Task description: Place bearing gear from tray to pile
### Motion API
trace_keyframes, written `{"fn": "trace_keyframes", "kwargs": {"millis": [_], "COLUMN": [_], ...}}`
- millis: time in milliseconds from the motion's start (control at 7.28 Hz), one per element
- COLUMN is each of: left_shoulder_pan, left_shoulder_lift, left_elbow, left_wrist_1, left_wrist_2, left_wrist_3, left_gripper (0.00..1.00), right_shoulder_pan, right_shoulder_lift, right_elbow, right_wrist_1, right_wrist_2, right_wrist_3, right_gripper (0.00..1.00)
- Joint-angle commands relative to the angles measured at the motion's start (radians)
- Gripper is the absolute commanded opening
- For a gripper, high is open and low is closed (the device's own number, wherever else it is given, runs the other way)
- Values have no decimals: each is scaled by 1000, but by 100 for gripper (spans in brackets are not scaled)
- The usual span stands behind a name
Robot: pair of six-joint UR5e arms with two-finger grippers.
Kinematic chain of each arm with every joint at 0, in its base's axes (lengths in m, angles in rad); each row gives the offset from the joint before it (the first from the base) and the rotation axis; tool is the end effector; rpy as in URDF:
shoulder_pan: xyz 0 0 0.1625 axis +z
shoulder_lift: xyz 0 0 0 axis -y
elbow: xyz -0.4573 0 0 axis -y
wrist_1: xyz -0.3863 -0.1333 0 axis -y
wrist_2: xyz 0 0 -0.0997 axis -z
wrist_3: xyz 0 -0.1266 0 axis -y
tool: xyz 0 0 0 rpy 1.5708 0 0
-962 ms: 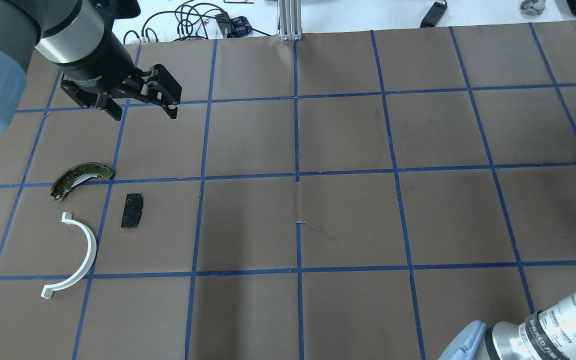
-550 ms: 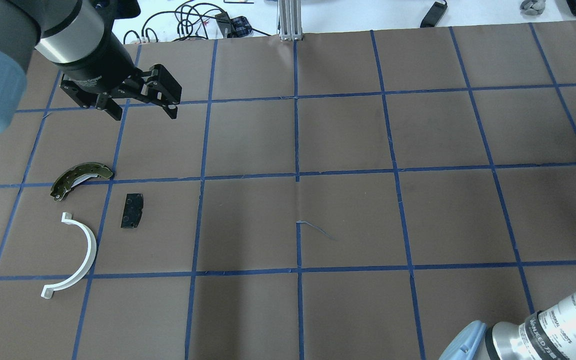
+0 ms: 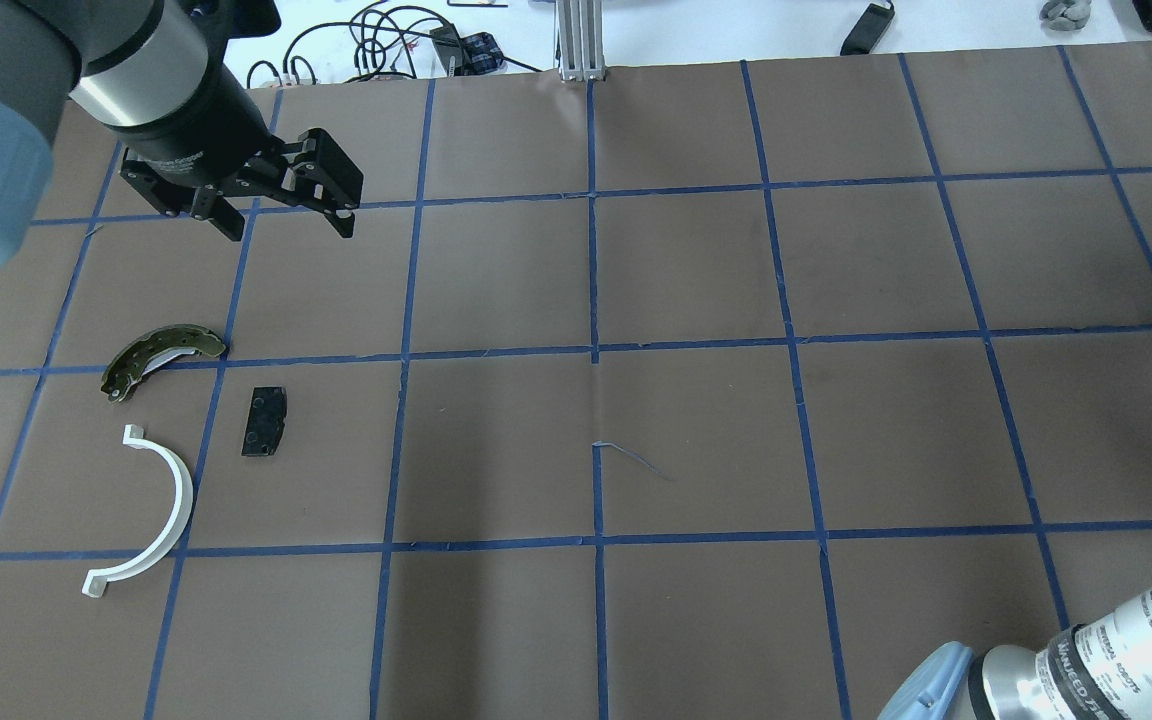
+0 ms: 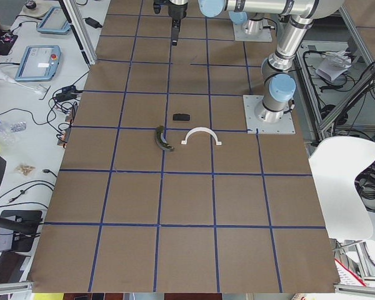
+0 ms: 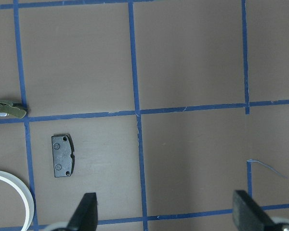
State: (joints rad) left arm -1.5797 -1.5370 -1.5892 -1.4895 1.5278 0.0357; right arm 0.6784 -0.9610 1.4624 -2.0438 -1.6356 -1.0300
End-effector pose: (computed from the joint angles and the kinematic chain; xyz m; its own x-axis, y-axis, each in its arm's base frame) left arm -0.1430 -0.4810 0.5092 -0.9980 0.0486 0.0393 0.0445 0.9942 -0.0980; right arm -0.4639 -0.5346 0.2226 -0.9903 -0.1384 0.0090 -0.1374 0.9880 0.0701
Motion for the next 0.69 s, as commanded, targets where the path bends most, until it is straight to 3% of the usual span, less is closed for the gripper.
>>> {"fn": "trace_keyframes", "kwargs": {"millis": [0, 137, 550], "left_shoulder_pan": [1, 0, 1], "left_shoulder_lift": [0, 0, 0], "left_elbow": [0, 0, 0], "left_wrist_1": [0, 0, 0], "left_wrist_2": [0, 0, 0], "left_wrist_3": [0, 0, 0], "left_gripper": [100, 100, 100], "right_shoulder_pan": [54, 138, 436], "right_shoulder_lift": [-140, -160, -230], "right_elbow": [16, 25, 96], "right_wrist_1": [132, 135, 144], "right_wrist_2": [2, -6, -10], "right_wrist_3": [54, 108, 492], "right_gripper": [22, 22, 22]}}
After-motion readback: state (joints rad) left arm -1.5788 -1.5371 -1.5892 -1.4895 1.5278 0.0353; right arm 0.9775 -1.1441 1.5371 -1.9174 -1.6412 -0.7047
